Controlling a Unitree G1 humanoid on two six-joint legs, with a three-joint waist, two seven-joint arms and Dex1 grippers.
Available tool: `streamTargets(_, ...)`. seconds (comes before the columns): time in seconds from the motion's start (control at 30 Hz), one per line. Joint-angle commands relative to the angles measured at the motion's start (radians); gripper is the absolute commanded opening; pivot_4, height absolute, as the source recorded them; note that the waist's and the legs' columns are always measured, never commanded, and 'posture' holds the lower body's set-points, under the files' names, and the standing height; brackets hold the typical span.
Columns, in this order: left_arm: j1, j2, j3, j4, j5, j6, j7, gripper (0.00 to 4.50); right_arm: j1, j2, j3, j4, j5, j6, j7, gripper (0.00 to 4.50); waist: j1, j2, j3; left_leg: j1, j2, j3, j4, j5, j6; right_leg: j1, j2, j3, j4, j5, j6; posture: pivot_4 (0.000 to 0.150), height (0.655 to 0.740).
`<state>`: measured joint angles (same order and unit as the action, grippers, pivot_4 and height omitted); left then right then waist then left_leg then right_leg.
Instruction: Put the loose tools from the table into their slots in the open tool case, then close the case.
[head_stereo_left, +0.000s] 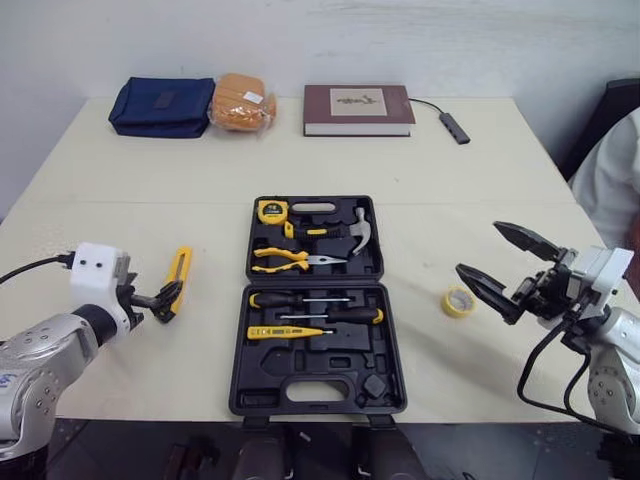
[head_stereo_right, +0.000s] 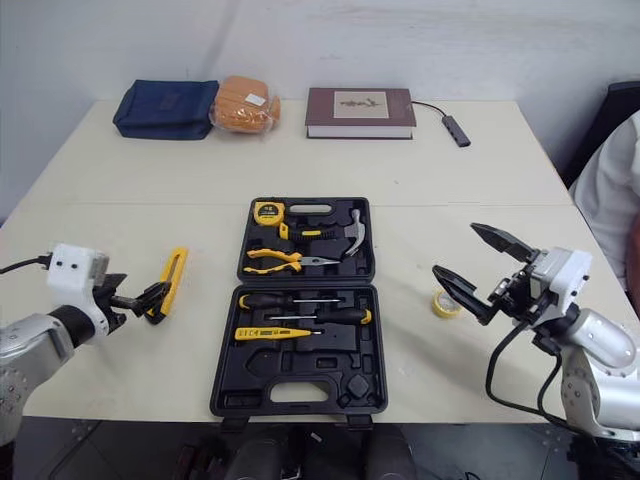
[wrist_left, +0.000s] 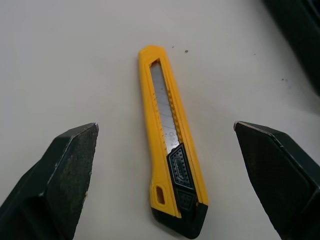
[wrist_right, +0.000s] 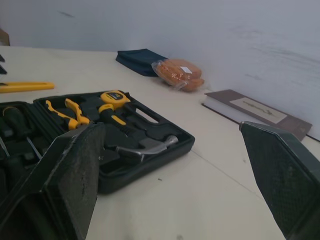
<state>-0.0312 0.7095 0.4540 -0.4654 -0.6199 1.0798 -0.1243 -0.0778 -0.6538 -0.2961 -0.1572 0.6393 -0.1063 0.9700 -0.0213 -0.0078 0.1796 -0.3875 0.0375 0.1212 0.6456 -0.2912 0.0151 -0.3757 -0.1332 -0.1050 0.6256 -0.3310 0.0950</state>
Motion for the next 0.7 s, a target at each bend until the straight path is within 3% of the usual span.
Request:
streamTargets(0.03,-0.052,-0.028,-0.019,-0.022,0.028,0.101,0.070,4.39,-0.040,-0.006,0.060,-0.106,0.016,0.032,0.038,4.50,0.001,0.000,0.000,0.000,0.000,0.000,0.000,0.000,0.000,0.000,0.000,0.000,0.000,0.000,0.000,0.150,0.7400)
streamTargets(0.33,-0.122,-0.120,-0.103,0.062,0.115,0.108,0.099,4.39,-0.062,-0.030,0.163,-0.232,0.016,0.111,0.109,4.50,0.018,-0.004,0.002,-0.001,0.000,0.000,0.001,0.000,-0.001,-0.001,0.001,0.000,0.000,0.000,0.000,0.150,0.7400)
streamTargets(0.63,-0.152,-0.167,-0.149,0.153,0.169,0.107,0.075,4.39,-0.061,-0.038,0.162,-0.257,0.010,0.160,0.114,4.50,0.036,-0.003,0.002,0.000,0.000,0.000,0.001,0.000,-0.001,0.000,0.001,0.000,0.000,0.000,0.000,0.150,0.7400)
streamTargets(0.7,-0.153,-0.172,-0.151,0.160,0.173,0.112,0.063,3.83,-0.059,-0.035,0.160,-0.258,0.007,0.162,0.111,4.50,0.042,-0.002,0.001,0.001,0.000,0.000,0.000,0.000,-0.001,0.000,0.001,0.000,0.001,0.000,0.000,0.150,0.7400)
